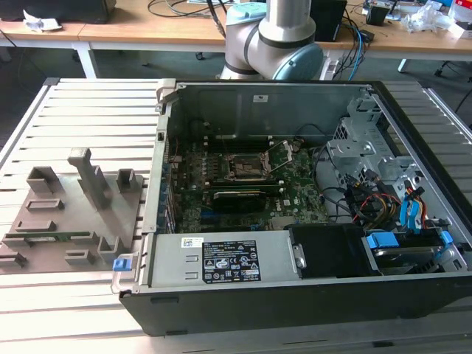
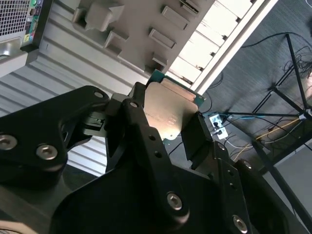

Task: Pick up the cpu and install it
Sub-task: 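Pick up the cpu and move it towards the insertion slot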

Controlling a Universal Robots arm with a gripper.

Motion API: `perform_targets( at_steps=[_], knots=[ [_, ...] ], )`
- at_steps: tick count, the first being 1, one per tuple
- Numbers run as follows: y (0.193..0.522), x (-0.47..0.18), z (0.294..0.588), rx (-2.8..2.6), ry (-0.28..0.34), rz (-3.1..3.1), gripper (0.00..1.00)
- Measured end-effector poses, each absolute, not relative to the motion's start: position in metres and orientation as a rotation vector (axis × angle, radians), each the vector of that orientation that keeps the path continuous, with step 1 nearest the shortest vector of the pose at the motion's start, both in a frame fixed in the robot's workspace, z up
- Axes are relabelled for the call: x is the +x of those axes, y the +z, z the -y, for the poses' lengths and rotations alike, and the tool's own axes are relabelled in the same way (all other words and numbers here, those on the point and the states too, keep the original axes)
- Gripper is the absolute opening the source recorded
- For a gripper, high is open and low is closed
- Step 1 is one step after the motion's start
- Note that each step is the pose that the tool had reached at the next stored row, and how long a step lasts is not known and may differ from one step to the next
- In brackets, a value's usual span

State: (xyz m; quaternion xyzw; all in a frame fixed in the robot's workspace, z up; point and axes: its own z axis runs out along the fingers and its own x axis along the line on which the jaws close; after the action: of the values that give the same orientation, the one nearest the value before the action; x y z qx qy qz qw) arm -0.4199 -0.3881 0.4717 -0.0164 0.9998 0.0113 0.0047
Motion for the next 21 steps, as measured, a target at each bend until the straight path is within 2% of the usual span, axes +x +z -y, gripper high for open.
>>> perform_targets(
  at_steps=[7, 13, 21],
  knots=[
    [0.492, -0.420, 0.388, -0.051, 0.036, -3.131, 0.55],
    [0.485, -0.406, 0.388, -0.051, 0.029, -3.132, 0.55],
    [0.476, -0.354, 0.388, -0.051, 0.008, -3.132, 0.55]
  ],
)
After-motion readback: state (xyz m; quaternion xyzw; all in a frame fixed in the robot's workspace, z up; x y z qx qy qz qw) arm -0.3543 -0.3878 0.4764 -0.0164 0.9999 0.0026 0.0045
